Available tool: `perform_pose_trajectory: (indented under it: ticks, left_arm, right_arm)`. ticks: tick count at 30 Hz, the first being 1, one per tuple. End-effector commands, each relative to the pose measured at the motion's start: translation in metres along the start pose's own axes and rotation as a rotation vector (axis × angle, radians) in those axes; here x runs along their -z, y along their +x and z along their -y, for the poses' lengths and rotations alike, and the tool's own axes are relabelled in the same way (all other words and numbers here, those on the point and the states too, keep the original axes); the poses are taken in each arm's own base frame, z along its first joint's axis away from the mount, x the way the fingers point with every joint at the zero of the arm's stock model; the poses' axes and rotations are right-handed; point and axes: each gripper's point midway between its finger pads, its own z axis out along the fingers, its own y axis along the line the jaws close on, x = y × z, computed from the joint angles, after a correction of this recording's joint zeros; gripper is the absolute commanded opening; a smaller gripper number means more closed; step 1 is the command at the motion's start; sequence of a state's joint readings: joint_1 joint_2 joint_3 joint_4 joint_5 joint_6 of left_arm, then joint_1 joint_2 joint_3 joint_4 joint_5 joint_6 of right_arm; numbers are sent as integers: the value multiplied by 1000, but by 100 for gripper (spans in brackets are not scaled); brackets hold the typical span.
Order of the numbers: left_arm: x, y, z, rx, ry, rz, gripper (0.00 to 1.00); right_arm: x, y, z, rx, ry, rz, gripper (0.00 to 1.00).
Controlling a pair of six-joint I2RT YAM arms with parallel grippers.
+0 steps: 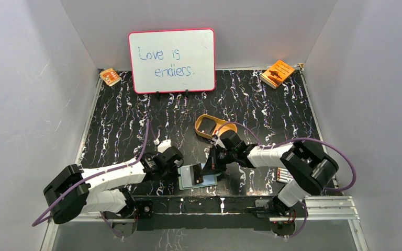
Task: Put the credit cards into the card holder
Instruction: Insert the credit card into the card holder.
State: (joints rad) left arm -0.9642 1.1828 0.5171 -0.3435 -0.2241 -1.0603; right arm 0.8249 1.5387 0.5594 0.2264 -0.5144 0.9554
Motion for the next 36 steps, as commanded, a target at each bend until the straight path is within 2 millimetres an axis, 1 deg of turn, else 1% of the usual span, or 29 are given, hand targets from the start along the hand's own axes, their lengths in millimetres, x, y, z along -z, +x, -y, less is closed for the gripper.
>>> perform_pose_trajectory:
  ticks: [1, 12, 28, 31, 34, 36]
  left_arm:
    - [-8, 21, -29, -15, -93, -68, 2]
    - [-7, 23, -28, -7, -83, -73, 2]
    - [-9, 21, -21, -10, -67, -76, 0]
    - [-9, 22, -22, -14, -70, -77, 0]
    - [-9, 21, -22, -14, -70, -73, 0]
    - [-9, 20, -23, -14, -74, -69, 0]
  right_arm:
    - [-6, 0, -6, -31, -38, 2, 0]
    - [-16, 5, -4, -45, -16, -32, 0]
    - [-26, 5, -18, -9, -17, -72, 0]
    - [-26, 5, -20, 0, -17, -77, 0]
    - [-25, 7, -18, 10, 2, -93, 0]
    - [-22, 7, -17, 24, 26, -98, 6]
